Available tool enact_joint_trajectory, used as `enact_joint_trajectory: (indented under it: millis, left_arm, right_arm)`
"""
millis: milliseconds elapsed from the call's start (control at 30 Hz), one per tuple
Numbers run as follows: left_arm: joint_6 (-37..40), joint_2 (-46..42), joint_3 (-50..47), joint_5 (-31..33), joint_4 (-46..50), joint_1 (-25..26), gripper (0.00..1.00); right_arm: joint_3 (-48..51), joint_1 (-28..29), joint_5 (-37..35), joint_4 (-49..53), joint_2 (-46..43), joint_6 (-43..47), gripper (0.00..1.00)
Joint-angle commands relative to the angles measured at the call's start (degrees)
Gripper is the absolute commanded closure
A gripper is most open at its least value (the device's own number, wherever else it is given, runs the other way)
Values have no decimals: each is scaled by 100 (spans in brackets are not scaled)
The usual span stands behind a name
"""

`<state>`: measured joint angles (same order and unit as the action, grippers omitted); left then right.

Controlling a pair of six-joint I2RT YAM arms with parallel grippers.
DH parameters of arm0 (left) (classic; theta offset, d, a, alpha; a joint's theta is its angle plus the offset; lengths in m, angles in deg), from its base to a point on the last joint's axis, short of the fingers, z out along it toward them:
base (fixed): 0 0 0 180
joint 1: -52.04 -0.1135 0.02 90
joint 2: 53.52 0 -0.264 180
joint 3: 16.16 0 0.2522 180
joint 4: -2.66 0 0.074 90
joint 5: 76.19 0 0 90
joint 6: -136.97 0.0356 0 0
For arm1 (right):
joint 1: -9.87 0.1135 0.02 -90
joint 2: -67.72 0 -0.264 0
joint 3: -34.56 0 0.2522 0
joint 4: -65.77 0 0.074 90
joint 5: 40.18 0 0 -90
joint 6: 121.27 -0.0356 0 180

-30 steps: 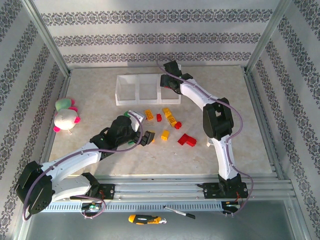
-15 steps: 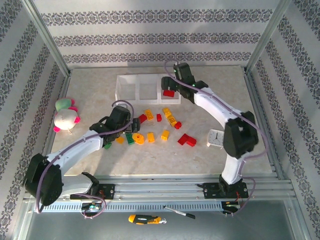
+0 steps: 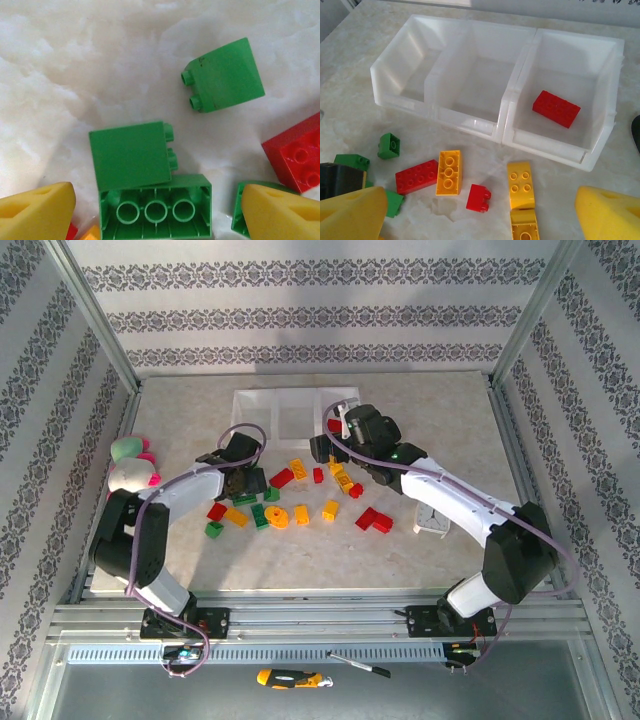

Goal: Sort the legos into containers by color
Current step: Pick up the lego from the middle-left of the table, then place the lego in the container.

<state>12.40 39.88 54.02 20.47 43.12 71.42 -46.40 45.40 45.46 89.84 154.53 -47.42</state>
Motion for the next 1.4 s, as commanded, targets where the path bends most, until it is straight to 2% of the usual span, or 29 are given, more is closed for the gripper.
enact_joint_trajectory:
  millis: [0, 167, 367, 433, 867, 1067, 1367]
  left_arm:
    - [45, 276, 157, -109, 345, -95, 14]
    - [60, 583, 246, -209, 390, -106, 18]
    - [-14, 587, 190, -226, 404, -112, 40]
    - [-15, 511, 202, -206, 494, -109, 42]
    - [206, -368, 966, 53, 1015, -109, 42]
    - [669, 330, 2301, 116, 1010, -175, 42]
    - [1268, 1867, 4397, 231, 1270, -457, 41]
  right_arm:
    - [33, 87, 58, -196, -195, -10, 4]
    - [-173, 116, 136, -60, -80, 167, 5]
    - [-240, 147, 102, -48, -46, 186, 5]
    - [-238, 164, 95, -51, -70, 173, 5]
    - [-181, 364, 164, -165, -344, 92, 4]
    - [-77, 494, 173, -388, -430, -3, 4]
    - [166, 523, 7, -450, -526, -165, 4]
